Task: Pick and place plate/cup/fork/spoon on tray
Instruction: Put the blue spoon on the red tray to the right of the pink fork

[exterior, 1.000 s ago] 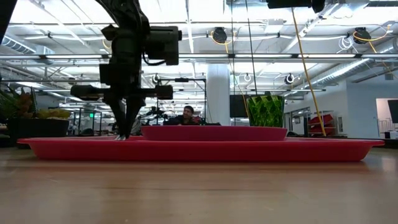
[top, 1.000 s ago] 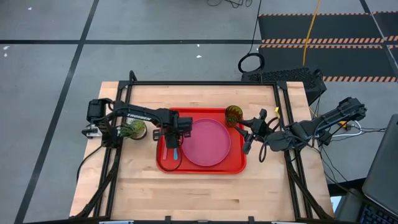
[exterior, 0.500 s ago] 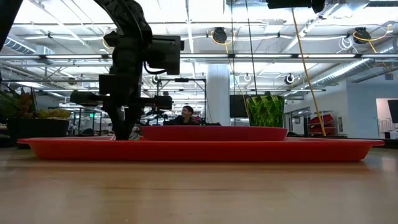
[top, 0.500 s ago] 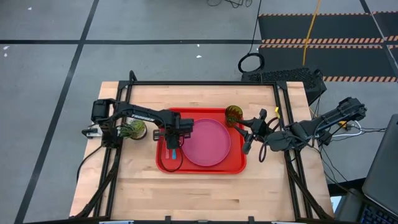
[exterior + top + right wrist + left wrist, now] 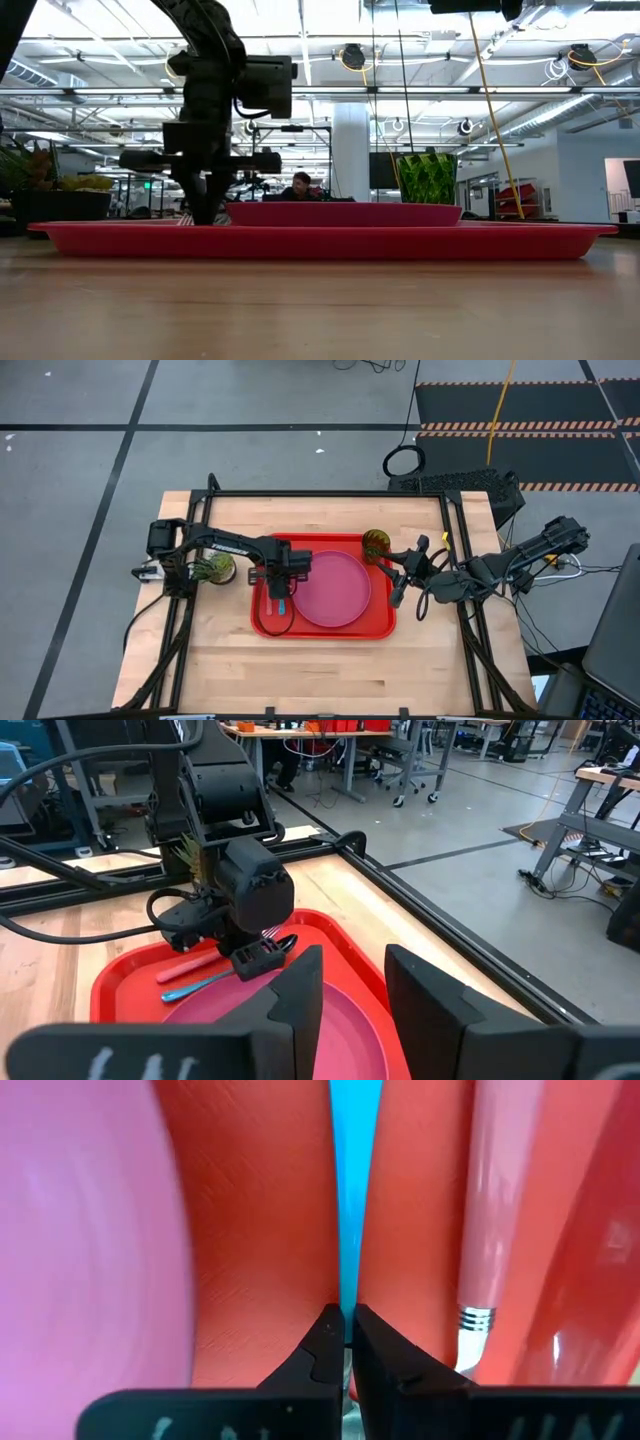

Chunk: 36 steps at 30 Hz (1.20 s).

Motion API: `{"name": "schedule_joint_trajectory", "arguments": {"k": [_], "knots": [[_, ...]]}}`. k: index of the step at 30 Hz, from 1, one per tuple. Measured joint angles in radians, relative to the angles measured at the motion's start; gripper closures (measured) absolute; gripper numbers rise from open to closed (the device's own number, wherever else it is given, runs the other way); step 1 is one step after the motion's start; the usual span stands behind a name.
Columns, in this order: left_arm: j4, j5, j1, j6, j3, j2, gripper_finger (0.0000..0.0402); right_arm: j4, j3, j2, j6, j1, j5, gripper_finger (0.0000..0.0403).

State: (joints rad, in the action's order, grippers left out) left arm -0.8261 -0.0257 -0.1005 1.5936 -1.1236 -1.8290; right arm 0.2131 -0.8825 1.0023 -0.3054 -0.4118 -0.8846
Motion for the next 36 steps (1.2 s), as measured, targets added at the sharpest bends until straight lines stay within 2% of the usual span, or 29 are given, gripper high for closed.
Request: {"name": "schedule_joint_trajectory", "arguments": {"k": [12, 19, 26, 32, 36], "knots": [[0.010, -0.001, 0.000, -0.002, 0.000, 0.000, 0.0396, 0.000, 0.000, 0.000, 0.000, 0.000, 0.001, 0.0297], [0.009, 0.000, 0.000, -0.002, 0.000, 0.000, 0.0362, 0.000, 0.000, 0.000, -0.005, 0.000, 0.001, 0.0297], [-0.003, 0.001, 0.000, -0.002, 0.000, 0.000, 0.0356, 0.000, 0.000, 0.000, -0.008, 0.000, 0.031, 0.0297], [-0.010, 0.091, 0.012, 0.005, 0.000, 0.003, 0.0354, 0.000, 0.000, 0.000, -0.016, 0.000, 0.032, 0.0297], [-0.009, 0.098, 0.022, 0.002, 0.001, 0.013, 0.0353, 0.000, 0.000, 0.000, -0.023, 0.000, 0.031, 0.0297]]}}
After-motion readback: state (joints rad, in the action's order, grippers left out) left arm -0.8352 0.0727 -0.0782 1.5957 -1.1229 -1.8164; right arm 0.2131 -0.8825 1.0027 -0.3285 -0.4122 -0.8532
